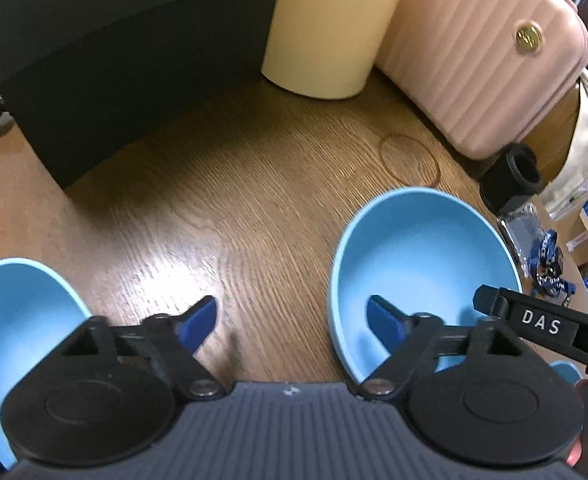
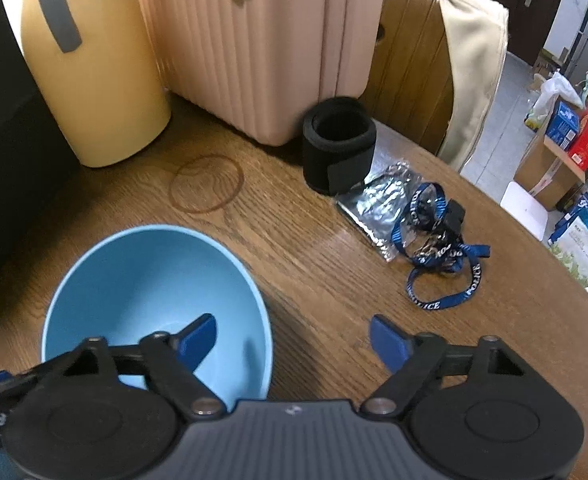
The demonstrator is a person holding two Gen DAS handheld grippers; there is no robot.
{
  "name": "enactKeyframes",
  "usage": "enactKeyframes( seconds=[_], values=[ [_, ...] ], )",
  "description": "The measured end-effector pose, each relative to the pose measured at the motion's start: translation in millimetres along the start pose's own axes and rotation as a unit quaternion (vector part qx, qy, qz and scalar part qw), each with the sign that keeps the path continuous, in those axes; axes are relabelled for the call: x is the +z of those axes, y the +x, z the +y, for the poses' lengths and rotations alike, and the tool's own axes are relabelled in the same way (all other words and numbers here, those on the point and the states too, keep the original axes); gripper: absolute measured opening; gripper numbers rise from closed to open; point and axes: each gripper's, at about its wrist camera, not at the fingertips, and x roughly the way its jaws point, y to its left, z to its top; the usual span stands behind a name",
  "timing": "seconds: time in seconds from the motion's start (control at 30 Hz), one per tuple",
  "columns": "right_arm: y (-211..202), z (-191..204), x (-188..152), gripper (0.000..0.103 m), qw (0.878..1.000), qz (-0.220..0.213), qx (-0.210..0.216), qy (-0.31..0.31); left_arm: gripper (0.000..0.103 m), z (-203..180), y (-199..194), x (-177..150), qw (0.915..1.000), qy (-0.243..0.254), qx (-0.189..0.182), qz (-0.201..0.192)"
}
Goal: Organize plates and bowls
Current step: 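Close the left gripper on the bowl rim while the right gripper clamps it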
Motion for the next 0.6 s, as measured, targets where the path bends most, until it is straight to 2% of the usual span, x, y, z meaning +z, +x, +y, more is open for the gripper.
enactKeyframes(
  seconds=[0.13, 0.2, 0.37, 0.53, 0.6],
  values=[
    [7.7, -3.1, -3.6, 0.059, 1.0, 0.008, 0.008, 0.0, 0.069, -2.4, 7.0, -1.1, 1.0, 0.0, -0.002, 0.004],
    [11.4, -5.1, -5.4, 0.048, 1.0, 0.011, 0.013, 0.003, 0.064, -4.6, 10.8, -2.2, 1.0, 0.001, -0.003, 0.007],
    [14.7, -6.5, -6.4, 0.035, 0.999, 0.01, 0.031, 0.01, 0.047, -9.2, 18.6, -3.9, 0.9998, 0.003, -0.01, 0.018],
    [14.4, -0.7, -5.8, 0.017, 0.999, 0.003, 0.04, 0.003, 0.03, -11.8, 26.3, -3.6, 0.9995, 0.005, -0.016, 0.028],
    [14.5, 1.0, -6.6, 0.012, 0.999, -0.001, 0.044, 0.001, 0.026, -12.1, 28.9, -4.2, 0.9992, 0.004, -0.025, 0.029]
  ],
)
